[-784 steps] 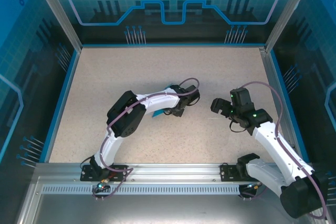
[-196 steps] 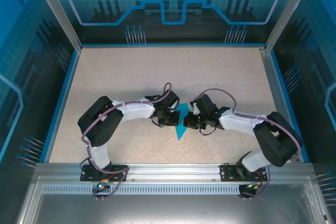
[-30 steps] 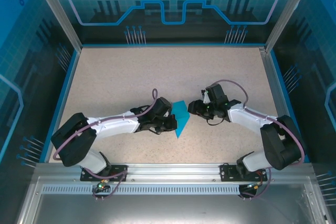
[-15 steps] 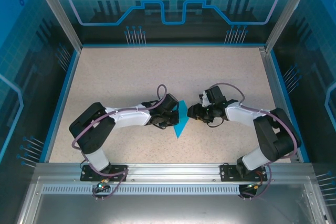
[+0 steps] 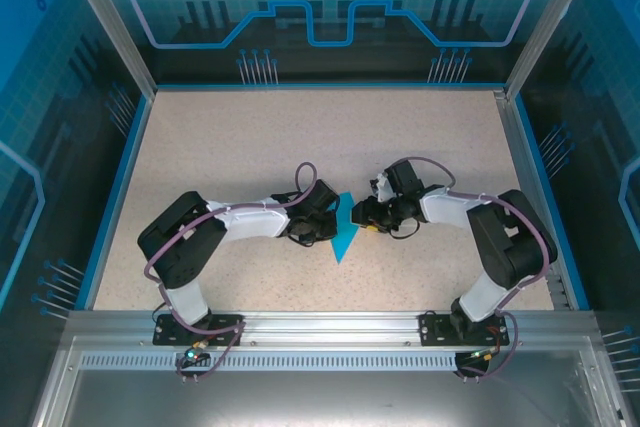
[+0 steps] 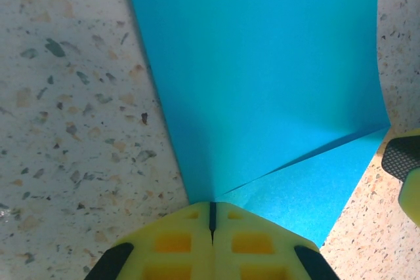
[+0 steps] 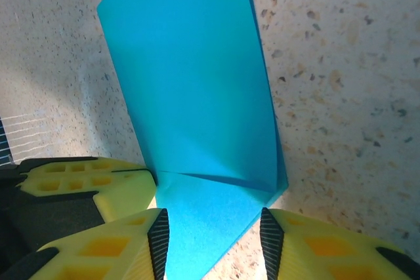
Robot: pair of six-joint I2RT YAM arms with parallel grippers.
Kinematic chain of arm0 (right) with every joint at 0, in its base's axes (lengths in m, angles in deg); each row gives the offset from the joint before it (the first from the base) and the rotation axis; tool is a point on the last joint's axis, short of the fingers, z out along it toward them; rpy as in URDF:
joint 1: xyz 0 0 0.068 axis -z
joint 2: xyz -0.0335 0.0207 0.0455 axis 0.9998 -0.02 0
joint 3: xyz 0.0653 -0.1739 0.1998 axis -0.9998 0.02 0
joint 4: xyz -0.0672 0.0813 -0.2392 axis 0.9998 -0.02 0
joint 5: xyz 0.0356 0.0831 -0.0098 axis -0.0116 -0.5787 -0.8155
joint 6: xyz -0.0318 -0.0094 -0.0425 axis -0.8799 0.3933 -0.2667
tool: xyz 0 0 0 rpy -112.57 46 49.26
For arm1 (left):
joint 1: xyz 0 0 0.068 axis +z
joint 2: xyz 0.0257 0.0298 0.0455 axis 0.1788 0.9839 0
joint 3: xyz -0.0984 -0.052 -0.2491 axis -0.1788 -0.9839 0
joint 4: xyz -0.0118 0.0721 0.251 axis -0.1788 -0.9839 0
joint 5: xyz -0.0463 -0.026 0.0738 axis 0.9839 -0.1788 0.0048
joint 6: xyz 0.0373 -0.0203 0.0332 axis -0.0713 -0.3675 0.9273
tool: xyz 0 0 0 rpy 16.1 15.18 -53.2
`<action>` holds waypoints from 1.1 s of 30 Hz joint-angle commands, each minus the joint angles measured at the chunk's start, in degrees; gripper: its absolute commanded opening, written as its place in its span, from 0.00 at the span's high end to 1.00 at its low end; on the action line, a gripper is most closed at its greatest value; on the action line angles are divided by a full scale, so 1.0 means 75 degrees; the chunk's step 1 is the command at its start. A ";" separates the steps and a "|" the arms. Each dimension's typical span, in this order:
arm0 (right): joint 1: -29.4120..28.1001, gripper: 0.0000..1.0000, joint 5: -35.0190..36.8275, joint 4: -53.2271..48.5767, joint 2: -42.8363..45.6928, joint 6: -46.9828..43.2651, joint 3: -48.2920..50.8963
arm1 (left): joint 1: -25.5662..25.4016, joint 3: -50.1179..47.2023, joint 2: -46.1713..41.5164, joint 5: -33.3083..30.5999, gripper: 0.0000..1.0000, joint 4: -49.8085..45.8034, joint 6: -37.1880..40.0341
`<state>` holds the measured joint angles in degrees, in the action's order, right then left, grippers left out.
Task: Fold a paper plane with a square sheet of paper (pick it up from the middle)
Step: Third fold the triangle at the center of the table.
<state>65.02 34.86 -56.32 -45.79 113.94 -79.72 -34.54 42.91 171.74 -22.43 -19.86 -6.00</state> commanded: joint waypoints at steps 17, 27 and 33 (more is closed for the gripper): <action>-0.0056 0.52 -0.0181 -0.0188 -0.0508 0.0126 -0.0446 | 0.0084 -0.0236 -0.0121 -0.0209 0.98 -0.0215 -0.0230; -0.0044 0.51 0.0901 -0.0574 0.0227 0.0378 -0.0239 | 0.0105 -0.0288 -0.0121 -0.0242 0.98 -0.0239 -0.0275; -0.0065 0.52 0.0338 -0.0413 -0.0098 0.0323 -0.0362 | 0.0113 -0.0297 -0.0139 -0.0204 0.98 -0.0209 -0.0275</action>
<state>64.85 39.19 -58.90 -45.42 116.11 -81.88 -34.43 42.28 171.41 -22.46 -19.23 -7.47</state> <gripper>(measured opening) 0.487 0.054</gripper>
